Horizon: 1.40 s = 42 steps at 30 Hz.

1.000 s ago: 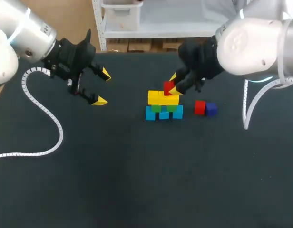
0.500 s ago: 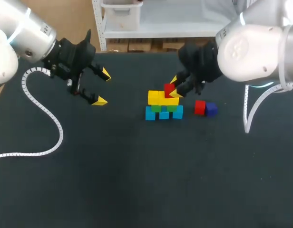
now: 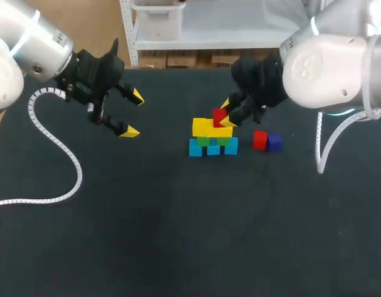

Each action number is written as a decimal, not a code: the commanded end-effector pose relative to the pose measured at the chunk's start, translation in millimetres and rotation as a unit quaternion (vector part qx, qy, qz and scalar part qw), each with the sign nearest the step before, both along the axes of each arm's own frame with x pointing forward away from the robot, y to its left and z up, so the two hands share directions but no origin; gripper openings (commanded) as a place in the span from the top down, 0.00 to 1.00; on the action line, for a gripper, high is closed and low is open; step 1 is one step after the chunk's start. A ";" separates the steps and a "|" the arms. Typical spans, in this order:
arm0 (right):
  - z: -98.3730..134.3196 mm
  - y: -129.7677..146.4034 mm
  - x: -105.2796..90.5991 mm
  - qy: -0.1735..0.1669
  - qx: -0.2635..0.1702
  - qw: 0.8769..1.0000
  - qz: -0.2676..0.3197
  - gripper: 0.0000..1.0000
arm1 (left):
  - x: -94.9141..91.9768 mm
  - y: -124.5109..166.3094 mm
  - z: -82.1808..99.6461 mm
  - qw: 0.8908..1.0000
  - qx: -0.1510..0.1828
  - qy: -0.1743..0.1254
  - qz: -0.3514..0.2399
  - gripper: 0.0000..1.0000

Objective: Place the blue cubes, place green cubes on the blue cubes, place the yellow cubes on the green cubes, then place the red cubes on the yellow cubes, and place purple cube on the red cubes.

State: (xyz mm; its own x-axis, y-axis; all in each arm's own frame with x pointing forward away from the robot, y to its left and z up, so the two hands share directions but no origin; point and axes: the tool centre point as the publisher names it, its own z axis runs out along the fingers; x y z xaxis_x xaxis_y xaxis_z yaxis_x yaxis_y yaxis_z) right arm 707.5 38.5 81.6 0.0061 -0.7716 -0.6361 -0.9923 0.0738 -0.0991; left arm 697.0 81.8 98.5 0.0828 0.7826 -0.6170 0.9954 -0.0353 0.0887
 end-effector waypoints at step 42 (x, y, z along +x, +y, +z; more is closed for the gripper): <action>-6.1 0.5 6.5 0.006 -0.001 1.000 0.002 0.56 | 1.3 0.0 -0.7 1.000 0.000 0.000 -0.001 0.00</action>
State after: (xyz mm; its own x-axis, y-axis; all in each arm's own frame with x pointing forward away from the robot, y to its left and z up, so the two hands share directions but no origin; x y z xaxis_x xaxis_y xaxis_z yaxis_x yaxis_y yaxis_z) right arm 712.7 38.8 76.0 0.0014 -0.7730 -0.6344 -0.9934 0.0715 -0.0894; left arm 697.0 81.8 98.5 0.0828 0.7826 -0.6170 0.9954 -0.0353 0.0887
